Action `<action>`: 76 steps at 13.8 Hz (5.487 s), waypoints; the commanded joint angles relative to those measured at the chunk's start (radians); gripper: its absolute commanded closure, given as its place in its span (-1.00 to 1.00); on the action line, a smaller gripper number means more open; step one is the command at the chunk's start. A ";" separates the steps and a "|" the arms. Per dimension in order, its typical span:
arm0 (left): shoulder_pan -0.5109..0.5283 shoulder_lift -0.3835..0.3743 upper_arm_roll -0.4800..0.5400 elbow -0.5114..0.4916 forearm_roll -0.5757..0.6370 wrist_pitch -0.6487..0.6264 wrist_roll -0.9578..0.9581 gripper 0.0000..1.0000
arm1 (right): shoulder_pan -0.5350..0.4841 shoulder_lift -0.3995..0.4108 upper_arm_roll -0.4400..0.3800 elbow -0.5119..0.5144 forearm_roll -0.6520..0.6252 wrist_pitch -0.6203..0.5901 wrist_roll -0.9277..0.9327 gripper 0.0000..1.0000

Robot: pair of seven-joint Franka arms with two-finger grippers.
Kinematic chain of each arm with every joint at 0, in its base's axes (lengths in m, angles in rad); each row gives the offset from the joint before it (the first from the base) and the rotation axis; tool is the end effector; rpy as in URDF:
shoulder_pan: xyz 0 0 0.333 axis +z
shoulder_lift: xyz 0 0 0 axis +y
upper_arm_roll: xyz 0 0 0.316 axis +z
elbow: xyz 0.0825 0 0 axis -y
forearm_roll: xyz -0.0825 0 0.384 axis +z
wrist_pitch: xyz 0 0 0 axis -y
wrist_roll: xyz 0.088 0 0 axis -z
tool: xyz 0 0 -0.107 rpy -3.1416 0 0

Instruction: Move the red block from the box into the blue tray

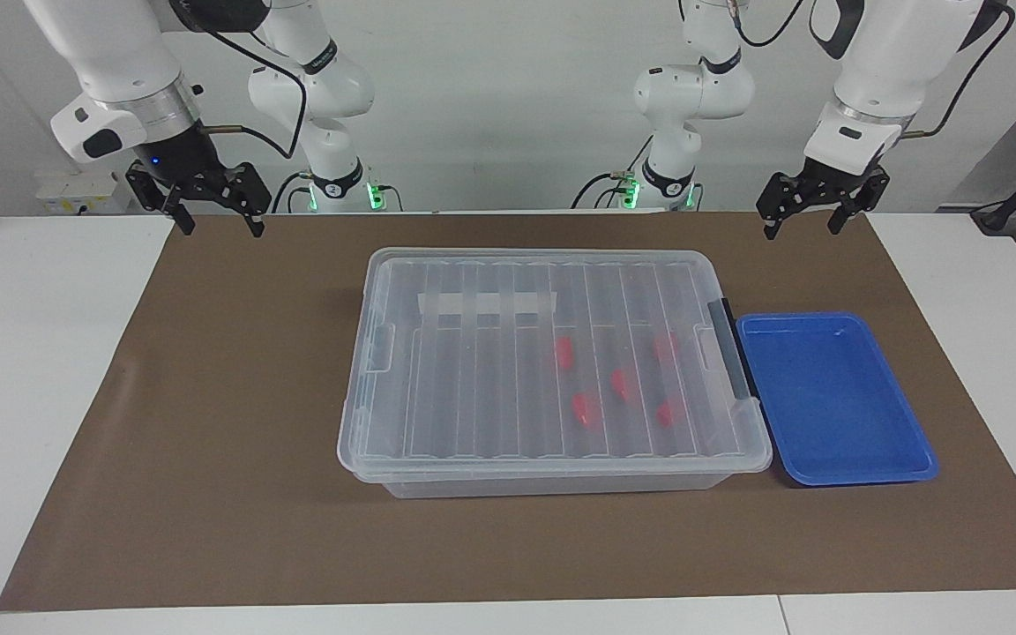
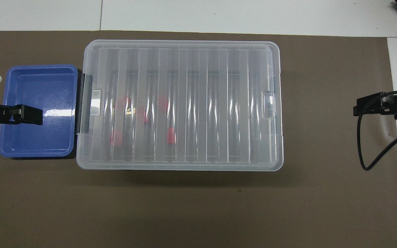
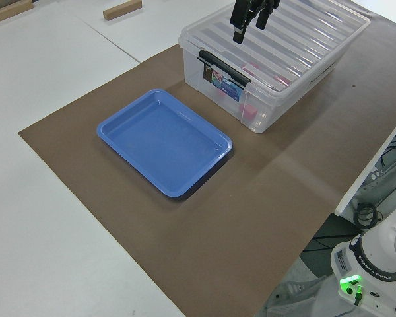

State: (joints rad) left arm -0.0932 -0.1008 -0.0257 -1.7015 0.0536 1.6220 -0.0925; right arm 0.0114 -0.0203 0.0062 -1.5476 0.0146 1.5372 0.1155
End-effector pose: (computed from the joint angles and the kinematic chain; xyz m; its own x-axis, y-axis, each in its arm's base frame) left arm 0.5237 -0.0577 0.6217 0.9992 -0.0292 0.0263 -0.0277 -0.9982 -0.0539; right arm 0.5451 0.0112 0.6436 0.9952 -0.0972 0.0082 -0.0971 -0.9952 -0.0155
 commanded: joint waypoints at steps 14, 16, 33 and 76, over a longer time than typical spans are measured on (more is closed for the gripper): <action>0.003 -0.011 0.003 -0.018 -0.008 0.016 0.008 -1.00 | 0.159 0.016 0.009 -0.313 0.010 0.466 0.210 -0.98; 0.004 -0.011 0.003 -0.018 -0.008 0.015 0.008 -1.00 | 0.162 0.036 0.009 -0.336 0.005 0.509 0.202 -0.98; 0.003 -0.011 0.003 -0.018 -0.008 0.015 0.008 -1.00 | 0.180 0.060 0.008 -0.422 -0.056 0.584 0.158 -0.94; -0.306 0.328 -0.005 -0.283 0.060 0.720 -0.602 -1.00 | 0.031 -0.004 0.023 -0.254 -0.065 0.324 0.079 -0.96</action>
State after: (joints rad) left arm -0.3726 0.2308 -0.0462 -1.9155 0.0811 2.2658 -0.6773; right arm 0.0261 -0.0523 0.0292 -1.8881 -0.0573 1.9354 0.0885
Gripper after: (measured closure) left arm 0.000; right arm 0.018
